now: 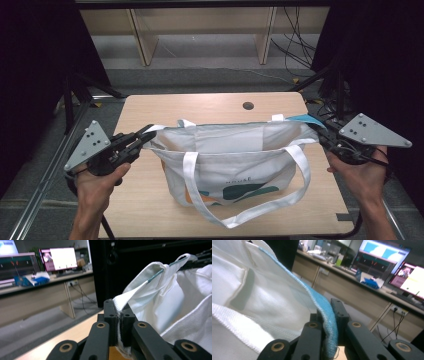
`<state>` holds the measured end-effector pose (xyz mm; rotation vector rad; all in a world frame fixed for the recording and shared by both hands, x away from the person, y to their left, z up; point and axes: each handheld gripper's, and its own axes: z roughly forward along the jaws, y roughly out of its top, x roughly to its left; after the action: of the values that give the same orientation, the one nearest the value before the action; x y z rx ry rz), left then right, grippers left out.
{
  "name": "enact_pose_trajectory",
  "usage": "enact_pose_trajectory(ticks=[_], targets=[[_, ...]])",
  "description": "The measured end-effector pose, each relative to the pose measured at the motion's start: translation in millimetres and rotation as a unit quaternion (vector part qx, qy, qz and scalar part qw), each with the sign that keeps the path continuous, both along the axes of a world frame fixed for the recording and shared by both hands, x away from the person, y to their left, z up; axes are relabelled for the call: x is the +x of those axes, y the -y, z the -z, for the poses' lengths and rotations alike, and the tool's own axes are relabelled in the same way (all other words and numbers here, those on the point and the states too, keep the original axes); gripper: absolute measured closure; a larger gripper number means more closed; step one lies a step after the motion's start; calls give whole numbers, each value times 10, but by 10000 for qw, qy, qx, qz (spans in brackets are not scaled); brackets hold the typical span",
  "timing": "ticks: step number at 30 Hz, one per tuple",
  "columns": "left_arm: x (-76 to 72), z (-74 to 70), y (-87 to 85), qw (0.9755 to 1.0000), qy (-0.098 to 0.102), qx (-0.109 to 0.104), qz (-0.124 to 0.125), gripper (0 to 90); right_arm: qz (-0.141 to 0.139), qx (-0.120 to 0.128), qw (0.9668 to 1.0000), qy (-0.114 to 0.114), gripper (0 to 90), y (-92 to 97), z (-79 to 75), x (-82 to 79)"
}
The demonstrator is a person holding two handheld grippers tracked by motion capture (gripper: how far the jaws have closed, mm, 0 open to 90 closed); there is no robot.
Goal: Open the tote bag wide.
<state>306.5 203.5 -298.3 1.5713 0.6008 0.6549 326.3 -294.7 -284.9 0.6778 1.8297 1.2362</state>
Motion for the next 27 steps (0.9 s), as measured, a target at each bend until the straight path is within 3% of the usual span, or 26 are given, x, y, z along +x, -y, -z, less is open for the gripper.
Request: enact_pose_trajectory(ticks=[4,5,6,8,13,16,27], targets=[[33,211,-2,9991,-251,323,-59,864,15,-44,9999,-142,863,-14,136,51],[33,211,-2,9991,-251,323,-59,864,48,-72,9998,-182,863,-13,176,52],[36,312,6,9983,-393,422,-66,863,53,-109,9996,-236,863,-14,216,57],[42,399,7,9978,-516,426,-8,861,27,-19,9995,-325,862,-7,294,59],[106,564,58,9955,-627,709,-86,854,225,-111,9989,-407,860,-33,465,98],[183,669,83,9951,-734,657,-66,849,230,-192,9983,-506,860,-10,542,165],[308,1080,153,9873,-1299,906,85,830,263,-363,9949,-901,858,68,793,170]])
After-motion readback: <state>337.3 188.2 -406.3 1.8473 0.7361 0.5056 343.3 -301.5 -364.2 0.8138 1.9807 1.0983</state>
